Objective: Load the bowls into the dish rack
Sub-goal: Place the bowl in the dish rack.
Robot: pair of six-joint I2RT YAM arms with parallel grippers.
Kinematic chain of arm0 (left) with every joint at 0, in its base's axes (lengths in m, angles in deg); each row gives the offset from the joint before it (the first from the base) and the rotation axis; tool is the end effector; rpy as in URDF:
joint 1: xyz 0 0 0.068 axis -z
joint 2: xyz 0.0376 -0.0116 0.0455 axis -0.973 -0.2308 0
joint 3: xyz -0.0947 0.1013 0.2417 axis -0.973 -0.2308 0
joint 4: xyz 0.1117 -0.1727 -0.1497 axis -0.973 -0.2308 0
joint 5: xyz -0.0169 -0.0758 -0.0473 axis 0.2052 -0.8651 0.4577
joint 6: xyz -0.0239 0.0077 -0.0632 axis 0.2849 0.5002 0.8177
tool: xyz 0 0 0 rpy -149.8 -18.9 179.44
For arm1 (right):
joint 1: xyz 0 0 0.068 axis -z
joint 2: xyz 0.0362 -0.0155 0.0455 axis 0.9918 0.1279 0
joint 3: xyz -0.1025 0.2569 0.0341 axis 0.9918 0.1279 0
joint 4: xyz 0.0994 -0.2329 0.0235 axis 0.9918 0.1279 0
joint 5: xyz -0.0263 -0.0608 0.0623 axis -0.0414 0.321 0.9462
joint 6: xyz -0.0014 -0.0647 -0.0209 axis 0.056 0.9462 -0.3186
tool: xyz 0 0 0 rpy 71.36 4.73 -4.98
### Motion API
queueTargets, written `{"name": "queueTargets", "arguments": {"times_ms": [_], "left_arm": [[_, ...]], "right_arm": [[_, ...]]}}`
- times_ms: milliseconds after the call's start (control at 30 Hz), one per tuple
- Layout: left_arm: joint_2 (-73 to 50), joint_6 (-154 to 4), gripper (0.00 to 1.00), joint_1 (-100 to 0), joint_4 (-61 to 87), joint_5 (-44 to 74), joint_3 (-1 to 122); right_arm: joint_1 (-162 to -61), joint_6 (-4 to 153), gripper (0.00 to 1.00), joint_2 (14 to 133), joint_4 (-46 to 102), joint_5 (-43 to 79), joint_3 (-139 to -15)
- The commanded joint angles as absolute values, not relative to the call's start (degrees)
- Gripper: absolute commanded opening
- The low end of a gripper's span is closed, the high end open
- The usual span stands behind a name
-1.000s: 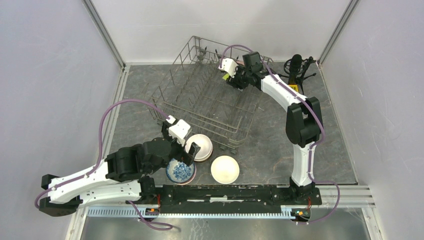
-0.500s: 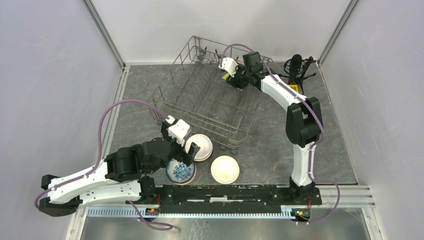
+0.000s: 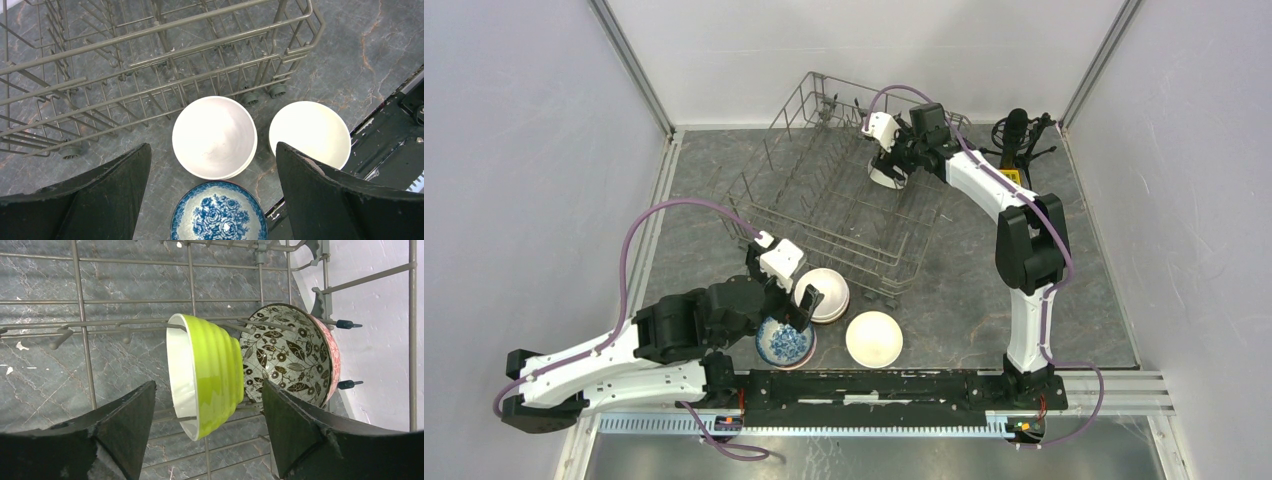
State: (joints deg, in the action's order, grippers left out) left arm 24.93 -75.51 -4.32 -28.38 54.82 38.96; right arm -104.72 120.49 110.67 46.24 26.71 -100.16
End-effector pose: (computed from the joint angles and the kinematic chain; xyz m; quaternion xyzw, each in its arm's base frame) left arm 0.0686 -0.1206 0.3349 0.2939 0.7800 -0.1607 0.5286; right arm 0.4484 0.1986 0.2532 -0.5056 0.7338 0.0640 0.4491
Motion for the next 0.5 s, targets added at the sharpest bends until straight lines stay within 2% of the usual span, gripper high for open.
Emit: {"name": "queueTargets", "arguments": {"times_ms": [0, 67, 100, 133, 467], "left_arm": [[25.39, -78.69, 1.00, -4.52, -28.09, 56.52, 39.11], [25.38, -78.66, 1.00, -4.54, -28.13, 56.52, 39.07], [25.38, -78.67, 1.00, -4.55, -28.13, 56.52, 39.07], [25.37, -78.65, 1.00, -4.52, -28.13, 56.52, 39.11], [25.24, -78.47, 1.00, -4.59, -28.27, 56.78, 39.15]], "right_arm": [[-104.64, 118.74, 0.85, 107.94, 42.55, 28.77, -99.12], [-104.65, 117.83, 0.89, 107.22, 41.77, 29.36, -98.53], [-104.68, 117.36, 0.97, 106.63, 41.20, 29.84, -98.23], [-104.64, 116.70, 0.98, 106.01, 40.42, 30.22, -97.92], [-104.63, 109.23, 0.98, 98.85, 34.45, 31.68, -93.68]]}}
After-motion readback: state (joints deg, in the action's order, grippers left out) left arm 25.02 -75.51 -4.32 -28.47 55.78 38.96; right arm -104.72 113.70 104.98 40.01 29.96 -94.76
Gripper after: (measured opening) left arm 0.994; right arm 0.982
